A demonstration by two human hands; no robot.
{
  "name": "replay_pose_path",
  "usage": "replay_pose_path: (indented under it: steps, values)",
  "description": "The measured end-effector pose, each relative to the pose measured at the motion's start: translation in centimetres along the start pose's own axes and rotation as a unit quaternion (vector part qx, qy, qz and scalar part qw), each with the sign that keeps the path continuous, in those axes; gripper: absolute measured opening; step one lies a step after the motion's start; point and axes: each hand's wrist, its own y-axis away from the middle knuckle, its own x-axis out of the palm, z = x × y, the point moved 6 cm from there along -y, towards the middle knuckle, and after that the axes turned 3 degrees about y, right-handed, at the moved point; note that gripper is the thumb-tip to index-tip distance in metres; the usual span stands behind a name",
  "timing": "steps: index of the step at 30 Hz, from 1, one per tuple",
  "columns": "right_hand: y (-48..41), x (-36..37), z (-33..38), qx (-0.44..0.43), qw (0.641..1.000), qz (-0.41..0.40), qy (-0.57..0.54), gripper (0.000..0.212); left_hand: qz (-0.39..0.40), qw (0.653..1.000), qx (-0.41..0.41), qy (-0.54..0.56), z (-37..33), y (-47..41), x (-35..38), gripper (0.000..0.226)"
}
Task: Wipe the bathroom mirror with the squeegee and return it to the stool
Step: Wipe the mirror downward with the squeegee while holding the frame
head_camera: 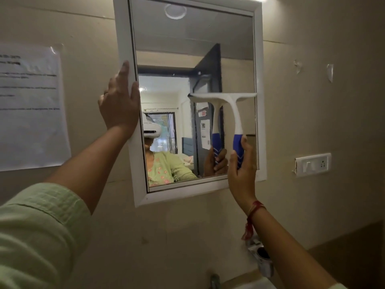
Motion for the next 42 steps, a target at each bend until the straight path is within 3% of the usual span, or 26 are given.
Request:
replay_pose_path:
  steps: [5,13,20,27,35,42]
  values:
    - [4.1,-0.8,-1.7,0.012,0.999,0.034,0.037,0.049,-0.006,1.000,0.006,0.005,0.1,0.0,0.1,0.048]
    - [-0.6,-0.8,0.2,-0.003,1.000,-0.003,0.025,0.040,-0.005,1.000,-0.003,0.011,0.2,0.0,0.1,0.049]
    - [6.0,-1.8,-2.5,0.040,0.998,0.028,0.037,0.050,-0.004,1.000,-0.011,0.029,0.1,0.1,0.0,0.048]
    - [1.8,-1.5,0.4,0.022,1.000,0.002,0.022,0.045,-0.010,0.999,-0.012,0.029,0.3,0.0,0.1,0.048]
    - [8.3,-2.2,-2.5,0.075,0.997,0.027,0.024,0.046,-0.006,0.999,-0.015,0.035,0.2,0.1,0.1,0.048]
    - [4.2,-1.7,-0.3,0.046,0.999,0.010,0.020,0.045,-0.008,0.999,-0.012,0.038,0.1,0.1,-0.1,0.048]
